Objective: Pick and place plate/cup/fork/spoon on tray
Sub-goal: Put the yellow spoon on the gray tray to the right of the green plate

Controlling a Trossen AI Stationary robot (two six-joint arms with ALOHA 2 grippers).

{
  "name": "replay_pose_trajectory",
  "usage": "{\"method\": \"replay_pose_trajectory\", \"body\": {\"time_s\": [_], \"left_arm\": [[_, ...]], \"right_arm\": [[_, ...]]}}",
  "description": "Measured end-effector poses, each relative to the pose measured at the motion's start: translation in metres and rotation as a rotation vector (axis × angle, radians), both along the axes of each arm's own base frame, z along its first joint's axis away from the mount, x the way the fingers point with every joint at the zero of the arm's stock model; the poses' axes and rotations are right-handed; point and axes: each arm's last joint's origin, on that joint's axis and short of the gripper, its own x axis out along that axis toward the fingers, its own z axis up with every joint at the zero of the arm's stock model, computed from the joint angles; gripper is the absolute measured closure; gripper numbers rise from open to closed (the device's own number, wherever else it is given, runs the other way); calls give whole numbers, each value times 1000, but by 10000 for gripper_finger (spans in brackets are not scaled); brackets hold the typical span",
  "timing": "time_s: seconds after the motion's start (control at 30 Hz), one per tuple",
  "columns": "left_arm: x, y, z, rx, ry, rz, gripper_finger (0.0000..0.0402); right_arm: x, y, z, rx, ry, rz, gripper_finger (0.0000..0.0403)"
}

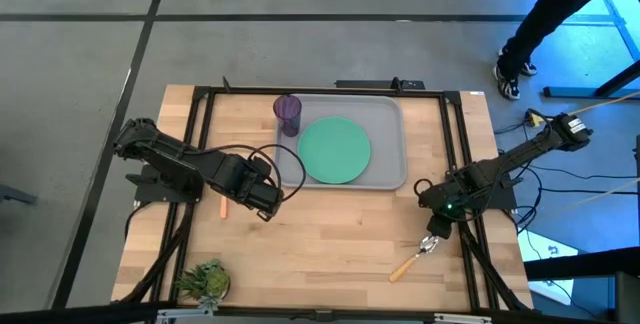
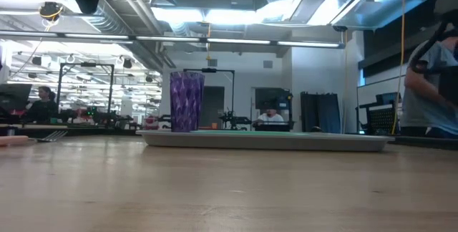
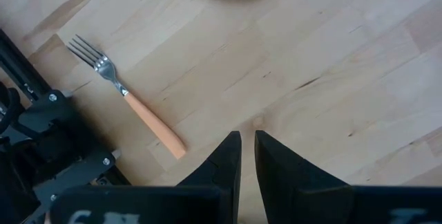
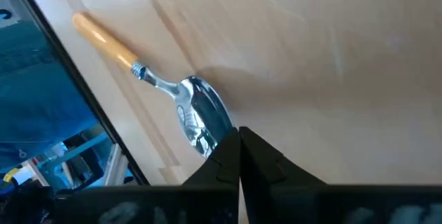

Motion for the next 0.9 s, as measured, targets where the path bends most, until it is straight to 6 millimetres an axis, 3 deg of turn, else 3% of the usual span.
{"method": "replay_pose_trajectory", "body": {"time_s": [0.4, 0.9], "left_arm": [[0, 0, 0, 0, 0, 0, 365], [0, 0, 0, 0, 0, 0, 365]], "right_arm": [[6, -3, 12, -28, -18, -36, 402], [23, -22, 46, -112, -34, -92, 403]]}}
